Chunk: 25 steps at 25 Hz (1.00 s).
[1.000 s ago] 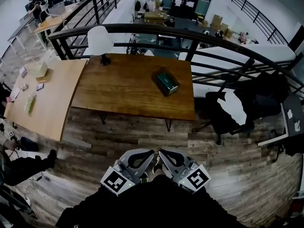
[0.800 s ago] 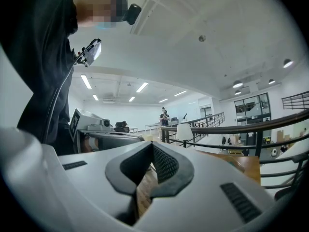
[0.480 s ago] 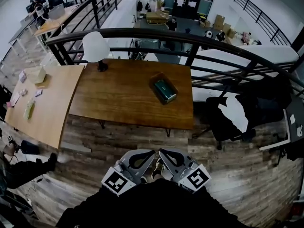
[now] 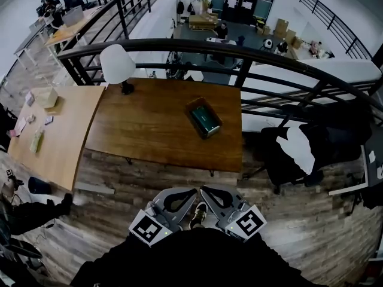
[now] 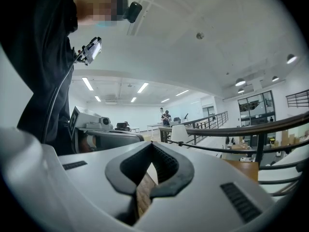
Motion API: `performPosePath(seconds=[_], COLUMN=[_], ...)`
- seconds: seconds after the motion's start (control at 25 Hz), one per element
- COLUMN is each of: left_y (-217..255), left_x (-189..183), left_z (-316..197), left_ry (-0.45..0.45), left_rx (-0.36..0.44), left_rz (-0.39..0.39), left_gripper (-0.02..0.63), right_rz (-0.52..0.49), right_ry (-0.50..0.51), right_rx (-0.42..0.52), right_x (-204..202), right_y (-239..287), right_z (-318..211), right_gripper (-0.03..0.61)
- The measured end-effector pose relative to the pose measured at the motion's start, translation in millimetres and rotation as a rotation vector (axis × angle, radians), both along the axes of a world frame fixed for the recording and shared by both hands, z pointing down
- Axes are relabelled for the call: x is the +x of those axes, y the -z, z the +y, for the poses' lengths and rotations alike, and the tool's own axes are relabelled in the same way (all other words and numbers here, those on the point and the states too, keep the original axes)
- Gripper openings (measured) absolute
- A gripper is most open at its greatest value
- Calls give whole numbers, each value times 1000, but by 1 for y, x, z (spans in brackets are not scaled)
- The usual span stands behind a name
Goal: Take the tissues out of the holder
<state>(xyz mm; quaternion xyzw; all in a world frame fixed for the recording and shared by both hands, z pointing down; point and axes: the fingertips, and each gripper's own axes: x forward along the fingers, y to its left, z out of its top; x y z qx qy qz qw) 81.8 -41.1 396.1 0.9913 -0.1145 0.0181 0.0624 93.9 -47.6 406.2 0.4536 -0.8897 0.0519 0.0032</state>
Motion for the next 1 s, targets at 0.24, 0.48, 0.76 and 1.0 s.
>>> performPosePath(seconds=[0.24, 0.48, 0.76, 1.0], left_y=[0, 0, -2, -2], left_x=[20, 39, 62, 80], left_z=[-10, -22, -36, -50], left_ry=[16, 30, 46, 56], left_rx=[1, -2, 4, 16], left_rz=[-13, -20, -13, -14], left_gripper=[11, 11, 11, 11], right_rz=[-16, -21, -14, -20], right_ry=[17, 20, 36, 42], right_rx=[6, -3, -6, 4], right_x=[19, 41, 63, 81], right_y=[0, -1, -7, -8], right_z=[-10, -22, -36, -51], right_gripper=[5, 5, 5, 5])
